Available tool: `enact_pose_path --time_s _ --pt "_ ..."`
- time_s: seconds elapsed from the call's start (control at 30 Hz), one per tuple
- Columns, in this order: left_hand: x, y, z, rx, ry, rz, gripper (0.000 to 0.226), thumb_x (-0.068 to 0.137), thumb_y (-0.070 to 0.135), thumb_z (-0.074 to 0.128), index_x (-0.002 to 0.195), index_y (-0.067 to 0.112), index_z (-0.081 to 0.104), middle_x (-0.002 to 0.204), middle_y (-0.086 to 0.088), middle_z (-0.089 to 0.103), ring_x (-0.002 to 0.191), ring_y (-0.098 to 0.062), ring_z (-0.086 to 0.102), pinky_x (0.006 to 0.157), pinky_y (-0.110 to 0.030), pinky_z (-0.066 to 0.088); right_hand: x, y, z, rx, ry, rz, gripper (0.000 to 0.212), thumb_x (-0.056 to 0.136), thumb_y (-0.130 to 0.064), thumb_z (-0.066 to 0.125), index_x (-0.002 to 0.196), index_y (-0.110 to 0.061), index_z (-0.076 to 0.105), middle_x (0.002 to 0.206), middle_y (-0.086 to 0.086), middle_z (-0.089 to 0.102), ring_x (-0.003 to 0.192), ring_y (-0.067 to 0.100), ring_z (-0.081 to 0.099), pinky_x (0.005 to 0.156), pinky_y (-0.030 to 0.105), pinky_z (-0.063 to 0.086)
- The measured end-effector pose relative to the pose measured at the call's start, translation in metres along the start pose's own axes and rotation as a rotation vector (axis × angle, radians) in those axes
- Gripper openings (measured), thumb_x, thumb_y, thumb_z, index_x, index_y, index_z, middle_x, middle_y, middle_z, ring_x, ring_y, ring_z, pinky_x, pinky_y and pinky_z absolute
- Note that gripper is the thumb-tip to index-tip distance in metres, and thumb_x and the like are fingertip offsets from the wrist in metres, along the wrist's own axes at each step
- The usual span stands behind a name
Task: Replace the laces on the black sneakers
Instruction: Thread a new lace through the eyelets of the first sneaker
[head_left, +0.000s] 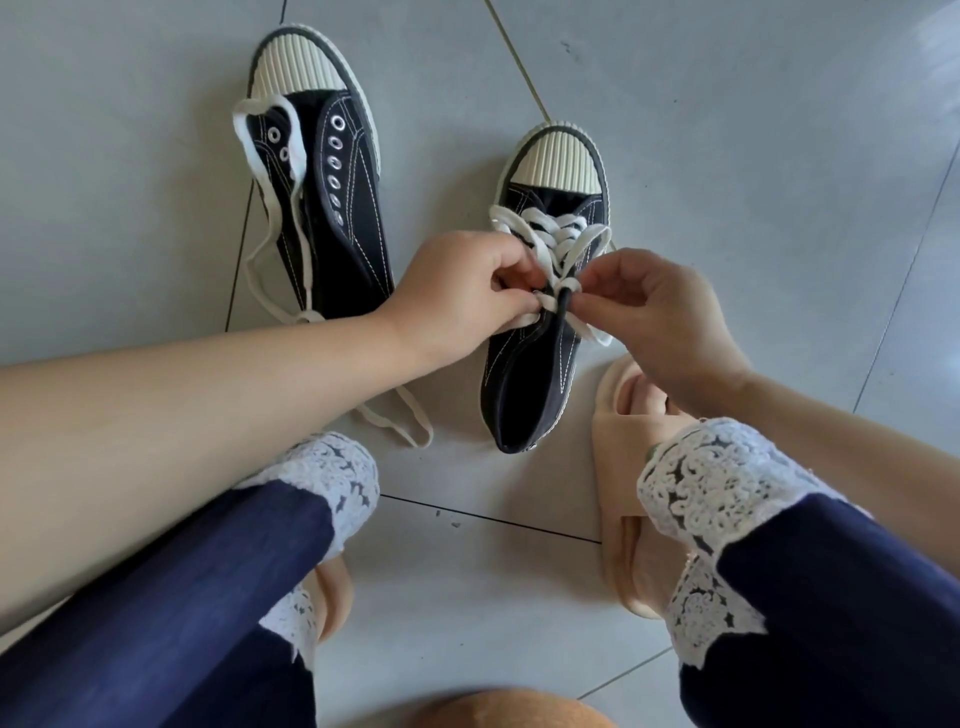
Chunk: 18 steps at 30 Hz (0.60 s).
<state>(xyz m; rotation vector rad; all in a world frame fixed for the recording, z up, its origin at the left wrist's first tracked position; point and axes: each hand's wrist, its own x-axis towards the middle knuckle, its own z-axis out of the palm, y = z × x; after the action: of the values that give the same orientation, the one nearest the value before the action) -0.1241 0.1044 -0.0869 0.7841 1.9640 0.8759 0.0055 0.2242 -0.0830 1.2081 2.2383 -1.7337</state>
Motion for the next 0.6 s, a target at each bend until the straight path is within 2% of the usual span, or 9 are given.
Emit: enact_pose_path --time_s 0.07,0.2,0.27,0.4,0.5,0.6 --pt "0.002 0.001 -0.003 0.091 0.007 0.067 0.006 0.076 0.012 0.071 0.080 0.009 0.070 0.069 0.014 0.057 0.060 0.005 0.051 0.060 -0.003 0.037 0.002 0.000 -0.002 -0.030 -0.010 -0.005 0.016 0.076 -0.016 0.072 0.071 -0.028 0.062 0.064 -0.016 0.063 0.062 -0.003 0.056 0.064 0.009 0.044" --pt "0.001 -0.004 -0.008 0.274 -0.093 0.211 0.004 0.081 0.008 0.062 0.079 0.005 0.064 0.080 -0.001 0.058 0.073 -0.011 0.047 0.063 -0.013 0.033 0.003 0.001 -0.006 -0.125 -0.003 -0.025 0.019 0.077 -0.013 0.067 0.069 -0.027 0.057 0.064 -0.013 0.060 0.060 -0.001 0.052 0.063 0.011 0.044" --pt "-0.003 -0.005 -0.007 0.256 -0.093 0.218 0.004 0.081 0.008 0.063 0.083 0.005 0.063 0.081 0.001 0.057 0.071 -0.009 0.046 0.065 -0.016 0.033 0.003 -0.001 -0.007 -0.135 -0.026 -0.045 0.020 0.077 -0.012 0.067 0.070 -0.027 0.057 0.067 -0.014 0.061 0.064 0.000 0.056 0.068 0.013 0.046" --pt "0.000 -0.001 -0.005 0.233 -0.059 0.235 0.021 0.078 0.015 0.069 0.098 0.008 0.067 0.087 0.002 0.058 0.076 -0.010 0.050 0.073 -0.022 0.040 0.004 -0.001 -0.006 -0.100 -0.046 -0.047 0.022 0.078 -0.009 0.067 0.071 -0.028 0.058 0.068 -0.015 0.062 0.063 -0.006 0.056 0.067 0.009 0.044" --pt "0.007 0.003 -0.008 0.292 -0.083 0.293 0.015 0.079 0.018 0.069 0.087 0.006 0.069 0.083 -0.002 0.058 0.078 -0.012 0.048 0.071 -0.025 0.038 0.002 -0.002 -0.007 -0.075 -0.057 -0.043 0.023 0.078 -0.009 0.068 0.071 -0.028 0.058 0.067 -0.015 0.062 0.062 -0.006 0.057 0.066 0.007 0.044" --pt "0.009 0.004 -0.008 0.363 -0.144 0.329 0.012 0.082 0.014 0.064 0.084 0.002 0.065 0.083 0.001 0.049 0.077 -0.015 0.046 0.069 -0.027 0.037 0.002 -0.004 -0.007 -0.159 -0.032 -0.058 0.022 0.076 -0.011 0.068 0.070 -0.029 0.056 0.068 -0.015 0.062 0.060 -0.008 0.056 0.063 0.004 0.041"
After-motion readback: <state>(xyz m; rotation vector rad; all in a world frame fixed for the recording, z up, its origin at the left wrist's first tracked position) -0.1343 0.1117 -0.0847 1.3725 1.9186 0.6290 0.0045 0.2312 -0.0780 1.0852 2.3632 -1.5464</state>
